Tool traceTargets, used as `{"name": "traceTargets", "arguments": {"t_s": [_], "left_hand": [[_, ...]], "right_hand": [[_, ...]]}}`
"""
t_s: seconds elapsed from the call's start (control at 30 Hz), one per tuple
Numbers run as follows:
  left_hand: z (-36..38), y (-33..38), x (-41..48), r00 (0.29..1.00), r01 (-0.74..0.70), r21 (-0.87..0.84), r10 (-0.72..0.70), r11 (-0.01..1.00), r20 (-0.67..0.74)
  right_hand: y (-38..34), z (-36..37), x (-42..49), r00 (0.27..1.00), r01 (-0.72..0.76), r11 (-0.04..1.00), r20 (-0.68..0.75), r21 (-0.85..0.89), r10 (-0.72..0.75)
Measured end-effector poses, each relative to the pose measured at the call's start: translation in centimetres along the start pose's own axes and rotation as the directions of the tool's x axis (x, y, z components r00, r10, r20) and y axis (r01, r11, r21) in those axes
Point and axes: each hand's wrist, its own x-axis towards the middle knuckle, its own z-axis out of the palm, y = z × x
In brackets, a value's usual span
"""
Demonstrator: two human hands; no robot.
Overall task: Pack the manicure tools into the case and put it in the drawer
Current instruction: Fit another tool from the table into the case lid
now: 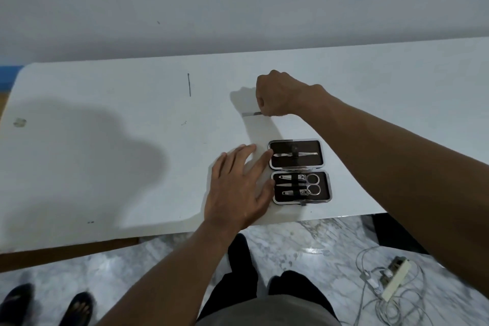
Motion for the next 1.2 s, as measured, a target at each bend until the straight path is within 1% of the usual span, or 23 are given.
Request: {"name": "traceTargets", "arguments": {"t_s": [0.37, 0.67, 0.77, 0.9, 1.03, 1.2], "left_hand": [[-0.2, 0.1, 0.1, 1.0, 0.003, 0.035, -0.004, 0.999, 0.029], [-0.1, 0.1, 0.2, 0.999, 0.011, 0.037, -0.013, 0.999, 0.048], [-0.1, 0.1, 0.2, 0.999, 0.011, 0.034, -0.012, 0.999, 0.045], [-0.1, 0.1, 0.1, 1.0, 0.003, 0.023, -0.004, 1.0, 0.025], [-0.1, 0.1, 0.1, 1.0, 0.005, 0.018, -0.005, 1.0, 0.006], [-0.1, 0.1, 0.1, 0.999, 0.001, 0.022, -0.001, 1.0, -0.033]], "right_hand": [[0.2, 0.0, 0.3, 0.998, -0.055, 0.998, 0.001, 0.029, 0.055], [-0.1, -0.4, 0.7, 0.989, -0.093, 0.994, 0.124, 0.053, 0.086], [0.0, -0.2, 0.7, 0.987, -0.085, 0.995, 0.14, 0.046, 0.078], [-0.1, 0.2, 0.6, 0.989, -0.077, 0.996, 0.126, 0.04, 0.072], [0.0, 0.9, -0.1, 0.995, -0.08, 0.996, 0.061, 0.029, 0.078], [1.2, 1.7, -1.9, 0.997, -0.078, 0.99, 0.017, 0.117, 0.076]]}}
